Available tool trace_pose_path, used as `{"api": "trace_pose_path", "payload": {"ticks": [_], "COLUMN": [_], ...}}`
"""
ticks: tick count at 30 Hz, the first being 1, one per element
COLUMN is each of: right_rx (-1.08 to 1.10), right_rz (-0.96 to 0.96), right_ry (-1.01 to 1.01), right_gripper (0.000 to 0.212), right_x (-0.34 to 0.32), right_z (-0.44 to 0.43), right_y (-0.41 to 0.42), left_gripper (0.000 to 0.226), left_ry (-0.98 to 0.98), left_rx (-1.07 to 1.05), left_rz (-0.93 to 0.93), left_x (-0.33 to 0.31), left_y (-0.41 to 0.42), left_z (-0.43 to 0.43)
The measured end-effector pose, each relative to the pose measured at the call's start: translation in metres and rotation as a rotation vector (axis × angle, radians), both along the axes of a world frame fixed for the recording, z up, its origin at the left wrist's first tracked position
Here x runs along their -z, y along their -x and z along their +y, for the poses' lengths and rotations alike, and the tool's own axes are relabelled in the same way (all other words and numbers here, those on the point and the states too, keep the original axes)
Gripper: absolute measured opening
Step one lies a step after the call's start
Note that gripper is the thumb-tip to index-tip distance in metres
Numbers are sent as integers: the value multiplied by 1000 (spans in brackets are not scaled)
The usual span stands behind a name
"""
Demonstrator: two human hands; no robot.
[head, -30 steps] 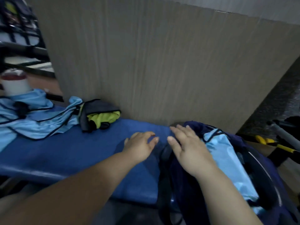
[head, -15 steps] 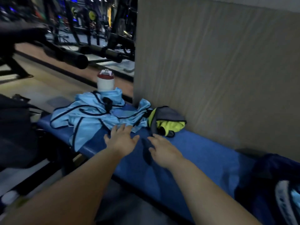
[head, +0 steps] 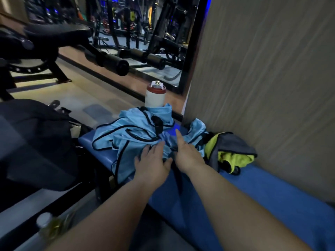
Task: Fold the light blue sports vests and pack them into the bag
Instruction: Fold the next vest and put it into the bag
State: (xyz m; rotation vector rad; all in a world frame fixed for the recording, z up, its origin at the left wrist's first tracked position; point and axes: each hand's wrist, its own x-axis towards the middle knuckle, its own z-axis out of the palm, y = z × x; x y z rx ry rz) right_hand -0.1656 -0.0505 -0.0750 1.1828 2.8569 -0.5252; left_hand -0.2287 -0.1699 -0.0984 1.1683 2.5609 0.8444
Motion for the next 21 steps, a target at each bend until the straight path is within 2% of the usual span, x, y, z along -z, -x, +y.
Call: {"api": "trace_pose_path", "payload": {"ticks": [1, 4, 5, 10, 15, 17, 19, 21], "right_rx": [-1, -6, 18, 109, 160, 210, 254, 296], "right_rz": [-28, -73, -58, 44, 97, 140, 176, 183], "right_ry": [-34, -157, -155, -63, -28, -31, -43, -53], "right_gripper": [79, 31, 22, 25, 27, 27, 23, 19], "right_x": [2, 6, 7, 11, 10, 5, 0, -4], "right_z": [0, 2, 1, -5, -15, -16, -15, -15], "right_y": [1, -2, -5, -29, -70, -92, -121, -156], "left_gripper": [62, 62, 62, 62, 68, 69, 61, 64], "left_ry": [-22, -57, -57, -62, -130, -214, -259, -173], "left_rx": [-4, -13, -13, 5, 21, -3, -36, 10], "left_rz": [-14, -50, -51, -31, 292, 399, 460, 419], "left_x": [0, -1, 0, 6, 12, 12, 8, 1], "left_y": [1, 1, 0, -3, -18, -24, -30, -38], "left_z": [1, 5, 5, 8, 10, 11, 11, 9]}}
